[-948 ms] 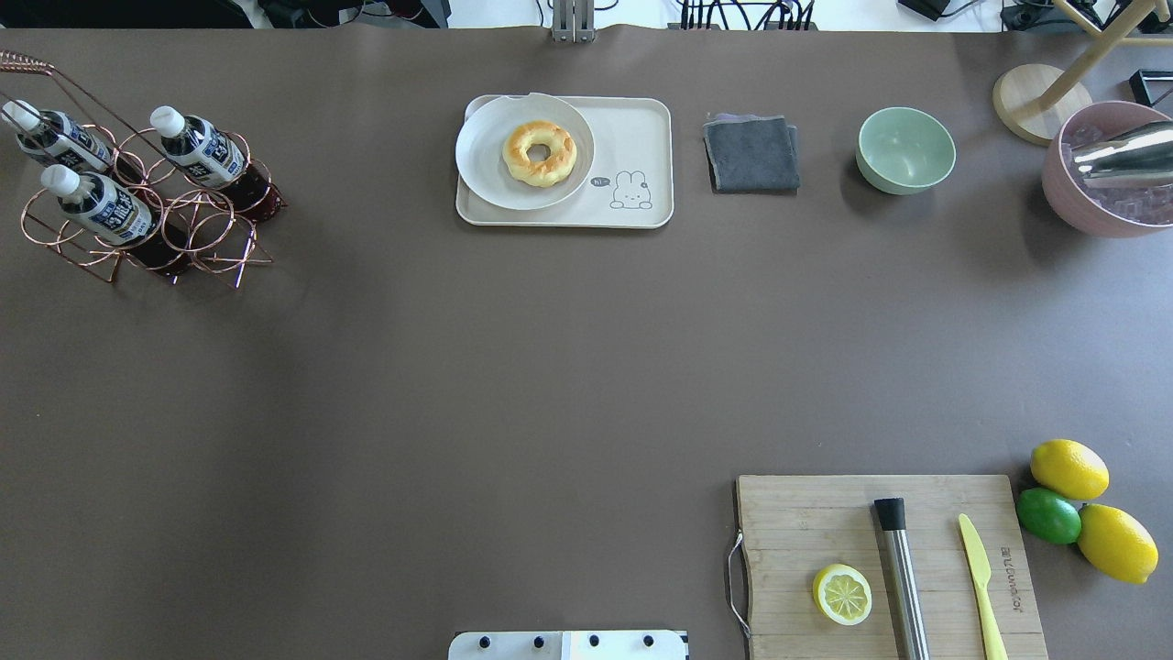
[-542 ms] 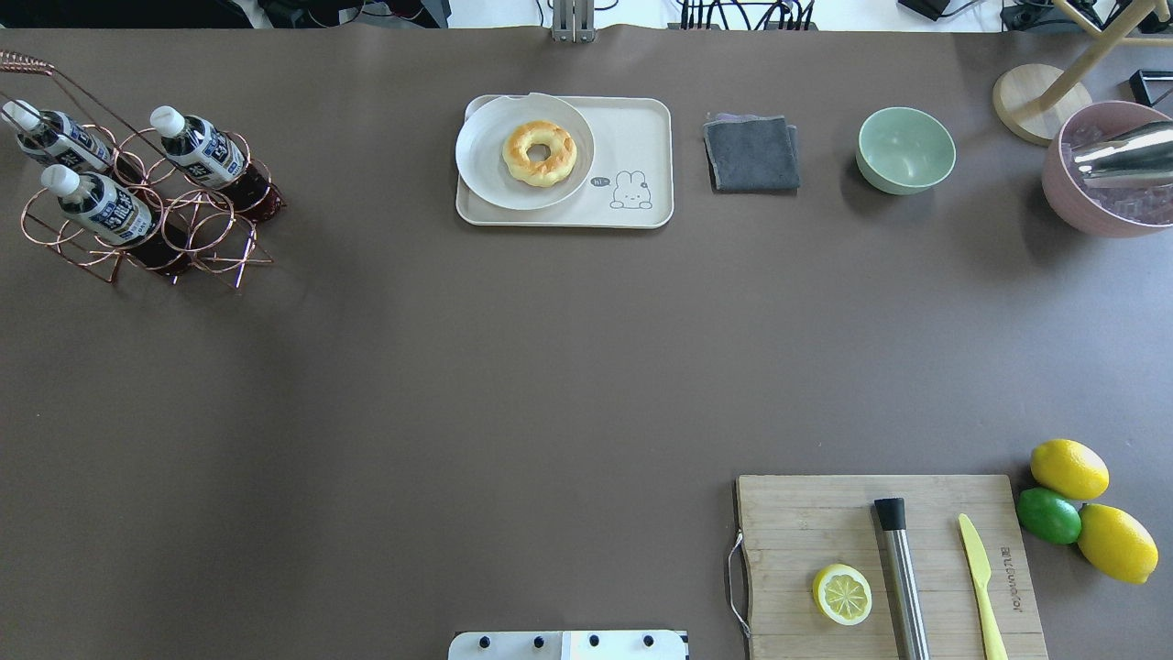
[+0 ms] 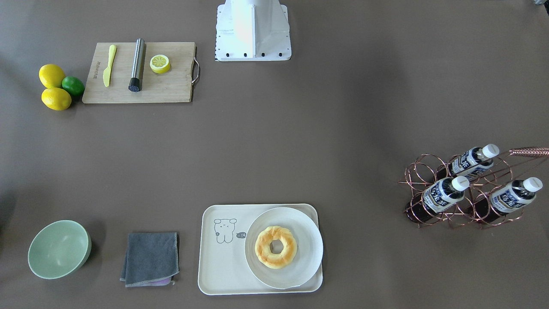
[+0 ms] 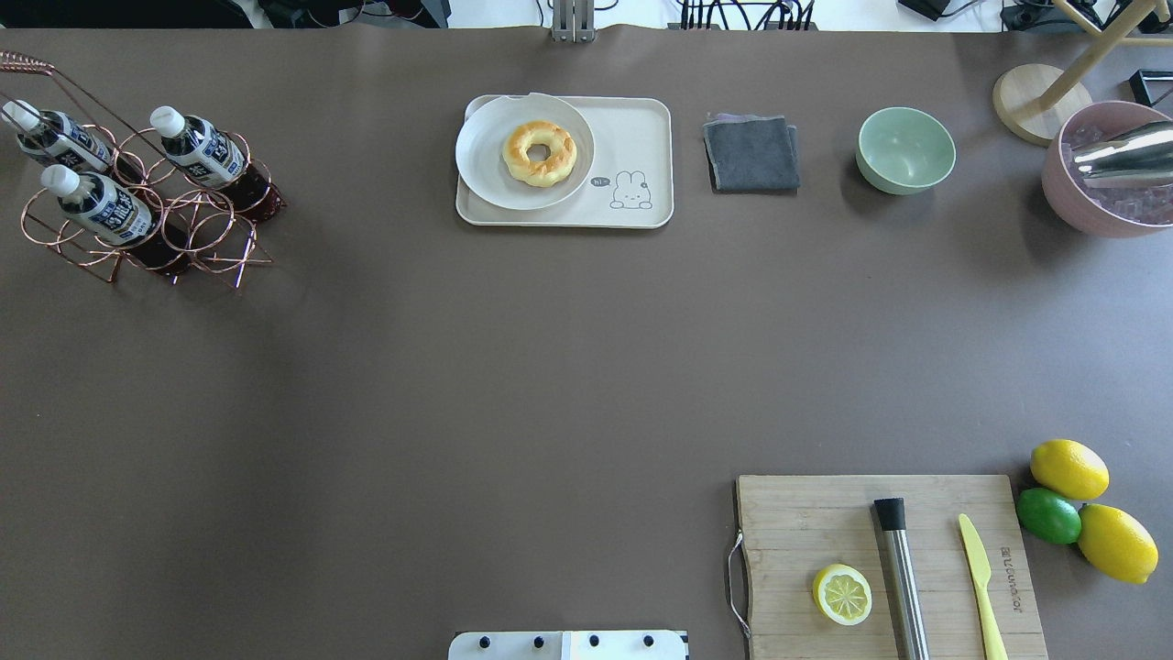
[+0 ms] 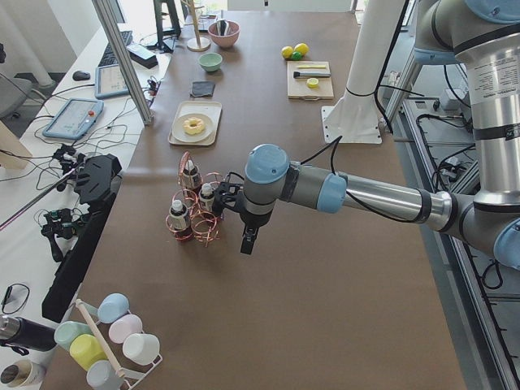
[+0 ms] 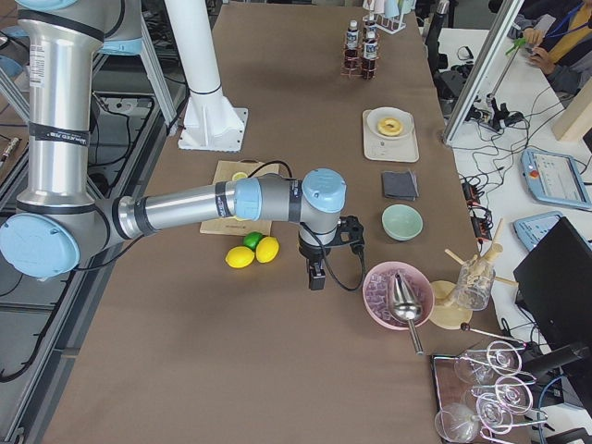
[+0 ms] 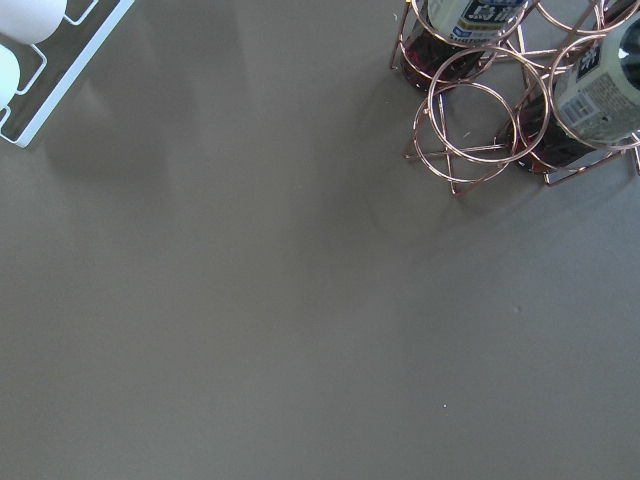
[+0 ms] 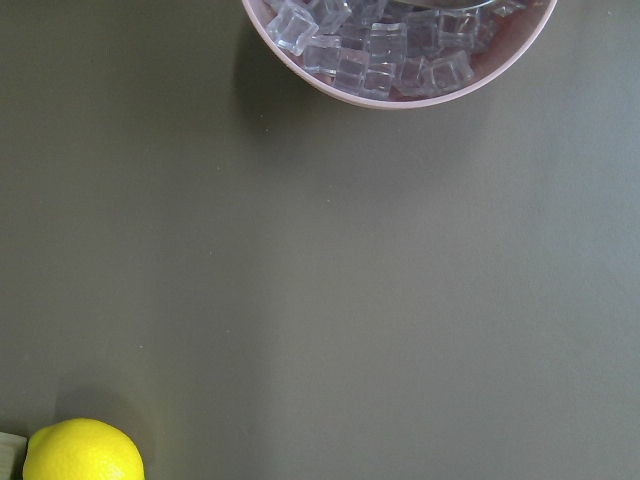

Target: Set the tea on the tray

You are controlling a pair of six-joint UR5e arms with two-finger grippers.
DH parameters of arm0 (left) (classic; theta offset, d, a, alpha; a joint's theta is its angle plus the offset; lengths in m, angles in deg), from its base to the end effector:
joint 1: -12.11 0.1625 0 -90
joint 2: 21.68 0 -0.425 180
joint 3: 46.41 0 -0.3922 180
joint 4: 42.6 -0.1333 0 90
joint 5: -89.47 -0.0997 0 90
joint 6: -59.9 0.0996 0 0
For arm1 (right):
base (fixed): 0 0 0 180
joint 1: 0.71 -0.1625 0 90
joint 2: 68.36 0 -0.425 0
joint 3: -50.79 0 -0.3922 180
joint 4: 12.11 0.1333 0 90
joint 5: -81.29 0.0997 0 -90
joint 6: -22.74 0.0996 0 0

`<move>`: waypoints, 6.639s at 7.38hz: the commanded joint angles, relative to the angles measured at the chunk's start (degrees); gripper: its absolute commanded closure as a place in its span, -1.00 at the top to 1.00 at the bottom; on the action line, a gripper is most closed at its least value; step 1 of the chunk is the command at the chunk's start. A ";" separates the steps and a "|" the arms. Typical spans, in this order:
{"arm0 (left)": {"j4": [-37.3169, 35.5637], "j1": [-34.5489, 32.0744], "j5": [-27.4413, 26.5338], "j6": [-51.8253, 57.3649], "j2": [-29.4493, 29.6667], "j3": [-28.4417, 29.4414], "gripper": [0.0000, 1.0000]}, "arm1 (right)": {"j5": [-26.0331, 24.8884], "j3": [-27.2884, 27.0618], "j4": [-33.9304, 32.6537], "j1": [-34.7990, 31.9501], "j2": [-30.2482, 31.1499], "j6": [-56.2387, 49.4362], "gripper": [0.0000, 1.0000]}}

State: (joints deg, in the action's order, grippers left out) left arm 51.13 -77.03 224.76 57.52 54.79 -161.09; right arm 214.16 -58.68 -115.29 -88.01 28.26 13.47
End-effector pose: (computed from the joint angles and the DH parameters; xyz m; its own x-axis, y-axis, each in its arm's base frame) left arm -0.0565 -0.4006 0.5420 0.7007 0.1527 -0.6969 0.0146 0.9735 0.2281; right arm 0.0451 -0.4353 0.5710 0.7151 -0.1911 0.6724 0.1644 0.9809 0.1039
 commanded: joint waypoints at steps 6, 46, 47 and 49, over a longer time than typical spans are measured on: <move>18.76 17.49 -9.32 -29.18 9.38 3.23 0.94 | 3.80 0.05 0.09 0.03 1.90 -0.13 1.00; -35.29 52.89 -31.90 -72.31 61.65 -5.69 -1.00 | 4.86 0.66 4.04 1.43 2.08 0.04 1.00; -35.03 54.93 -32.28 -73.81 63.00 -3.12 -1.00 | 4.86 0.75 4.04 1.70 2.08 0.04 1.00; -34.33 58.97 -36.22 -76.37 68.88 4.52 -1.00 | 4.86 0.66 4.04 1.70 2.08 0.04 1.00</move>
State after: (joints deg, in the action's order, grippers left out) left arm 16.18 -21.96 191.75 -16.56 119.16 -162.73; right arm 219.03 -57.99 -111.24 -86.38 30.35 13.52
